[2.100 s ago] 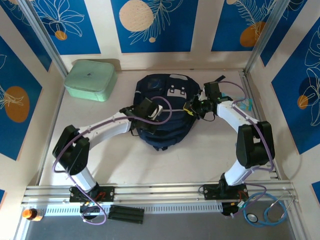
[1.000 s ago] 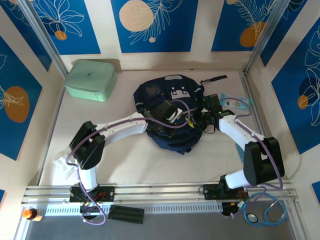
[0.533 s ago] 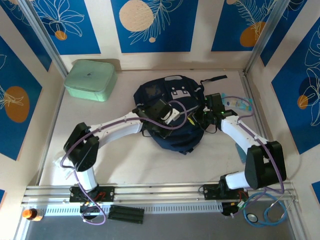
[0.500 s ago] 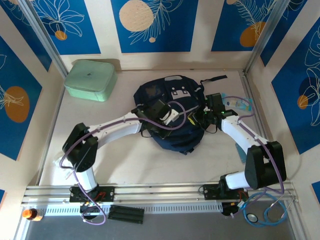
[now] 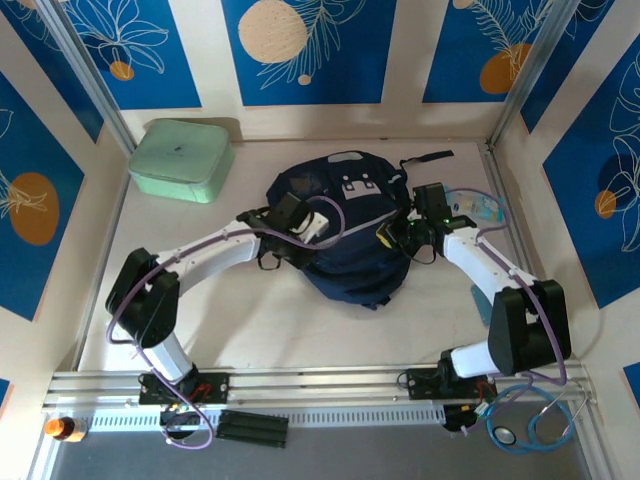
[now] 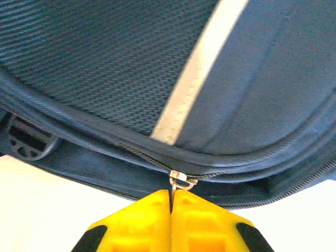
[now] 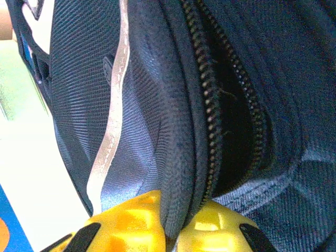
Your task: Pack the student bag
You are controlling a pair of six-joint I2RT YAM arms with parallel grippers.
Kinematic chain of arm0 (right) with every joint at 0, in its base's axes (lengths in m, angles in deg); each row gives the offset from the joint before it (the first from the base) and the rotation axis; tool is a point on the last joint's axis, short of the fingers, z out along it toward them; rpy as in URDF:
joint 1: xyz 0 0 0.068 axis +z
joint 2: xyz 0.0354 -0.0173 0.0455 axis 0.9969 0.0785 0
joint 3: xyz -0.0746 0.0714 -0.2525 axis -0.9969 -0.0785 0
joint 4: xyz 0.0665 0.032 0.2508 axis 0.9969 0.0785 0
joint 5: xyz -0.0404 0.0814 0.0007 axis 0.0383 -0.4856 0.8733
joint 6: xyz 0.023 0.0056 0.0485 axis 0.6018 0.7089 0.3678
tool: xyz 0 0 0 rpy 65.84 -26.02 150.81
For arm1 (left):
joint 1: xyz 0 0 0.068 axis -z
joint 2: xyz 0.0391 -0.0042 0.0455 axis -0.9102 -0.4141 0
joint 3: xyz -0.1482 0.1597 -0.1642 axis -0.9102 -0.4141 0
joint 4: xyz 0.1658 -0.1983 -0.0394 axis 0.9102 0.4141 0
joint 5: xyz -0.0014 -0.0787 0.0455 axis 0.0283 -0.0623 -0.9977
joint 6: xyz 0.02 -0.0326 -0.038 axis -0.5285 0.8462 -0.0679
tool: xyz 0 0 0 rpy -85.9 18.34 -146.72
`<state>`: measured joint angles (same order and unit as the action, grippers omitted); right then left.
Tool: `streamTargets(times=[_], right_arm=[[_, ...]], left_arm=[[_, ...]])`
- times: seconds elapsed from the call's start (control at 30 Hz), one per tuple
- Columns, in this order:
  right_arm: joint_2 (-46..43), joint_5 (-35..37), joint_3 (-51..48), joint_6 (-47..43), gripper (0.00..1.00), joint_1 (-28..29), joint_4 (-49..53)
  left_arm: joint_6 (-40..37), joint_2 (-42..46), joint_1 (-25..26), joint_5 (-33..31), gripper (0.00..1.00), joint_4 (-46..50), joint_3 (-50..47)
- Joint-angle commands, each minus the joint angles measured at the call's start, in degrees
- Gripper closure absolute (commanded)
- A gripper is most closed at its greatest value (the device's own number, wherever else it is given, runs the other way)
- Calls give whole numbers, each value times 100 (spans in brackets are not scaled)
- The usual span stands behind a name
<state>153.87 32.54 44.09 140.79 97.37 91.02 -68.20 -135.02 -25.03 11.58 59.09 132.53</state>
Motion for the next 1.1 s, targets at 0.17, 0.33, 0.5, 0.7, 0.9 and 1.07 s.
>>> streamTargets(times=[0.17,0.33,0.5,0.7,0.9,1.07], right_arm=[[549,-13,626,-765,95,5,-114],[643,-194,774,-1182,73,60,72],[-34,689,532,-1678,32,30,481],[-380,2291,234,-1737,23,-579,1250],[-519,2885,-178,-1486,22,-1653,1623],[-517,2691,-604,-1474,22,-2664,1348]], left_arm=[[441,-494,-661,-487,100,691,580],[944,-487,-904,-485,88,524,573],[1339,99,-988,-722,53,406,428],[1604,775,-1131,-1113,17,211,144],[1561,884,-1160,-1232,1,237,250],[1635,901,-1163,-1271,0,2,201]])
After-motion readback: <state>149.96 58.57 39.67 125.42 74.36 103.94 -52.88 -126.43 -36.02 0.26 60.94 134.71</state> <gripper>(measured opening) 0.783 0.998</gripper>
